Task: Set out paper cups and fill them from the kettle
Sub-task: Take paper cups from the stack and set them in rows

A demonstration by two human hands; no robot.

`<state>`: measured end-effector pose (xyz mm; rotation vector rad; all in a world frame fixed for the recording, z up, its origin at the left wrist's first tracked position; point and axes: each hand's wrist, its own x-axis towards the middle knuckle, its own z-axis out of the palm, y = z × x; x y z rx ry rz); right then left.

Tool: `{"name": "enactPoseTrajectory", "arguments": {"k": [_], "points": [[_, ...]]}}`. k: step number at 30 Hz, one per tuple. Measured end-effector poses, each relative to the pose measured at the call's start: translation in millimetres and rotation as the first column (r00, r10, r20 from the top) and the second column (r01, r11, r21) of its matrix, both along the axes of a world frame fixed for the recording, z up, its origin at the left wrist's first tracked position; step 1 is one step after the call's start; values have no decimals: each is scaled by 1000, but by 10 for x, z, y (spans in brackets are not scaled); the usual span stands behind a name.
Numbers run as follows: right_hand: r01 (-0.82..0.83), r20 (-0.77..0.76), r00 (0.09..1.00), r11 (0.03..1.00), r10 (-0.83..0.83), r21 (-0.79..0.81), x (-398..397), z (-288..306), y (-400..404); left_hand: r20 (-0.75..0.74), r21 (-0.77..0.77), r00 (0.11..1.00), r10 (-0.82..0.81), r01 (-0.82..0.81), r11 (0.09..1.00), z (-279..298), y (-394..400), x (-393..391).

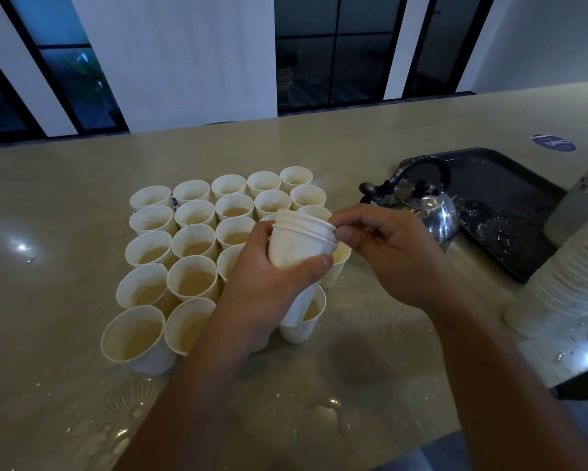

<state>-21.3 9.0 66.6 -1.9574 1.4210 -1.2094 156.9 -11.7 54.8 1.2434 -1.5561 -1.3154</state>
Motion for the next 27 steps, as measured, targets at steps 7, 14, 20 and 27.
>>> {"name": "enactPoseTrajectory", "arguments": {"k": [7,14,20,27], "points": [[220,152,967,971,-206,-89,-108,49,-20,80,-4,994,-75,75,997,-9,35,25],[347,-21,936,928,-352,-134,-359,169,183,19,-18,997,77,-77,997,-14,-43,92],[258,-251,947,939,-200,226,-465,-308,260,78,-36,992,104,-101,994,-29,-25,96],[211,-258,957,923,-129,322,-514,-689,297,55,-11,991,124,-124,992,-135,12,83]]}}
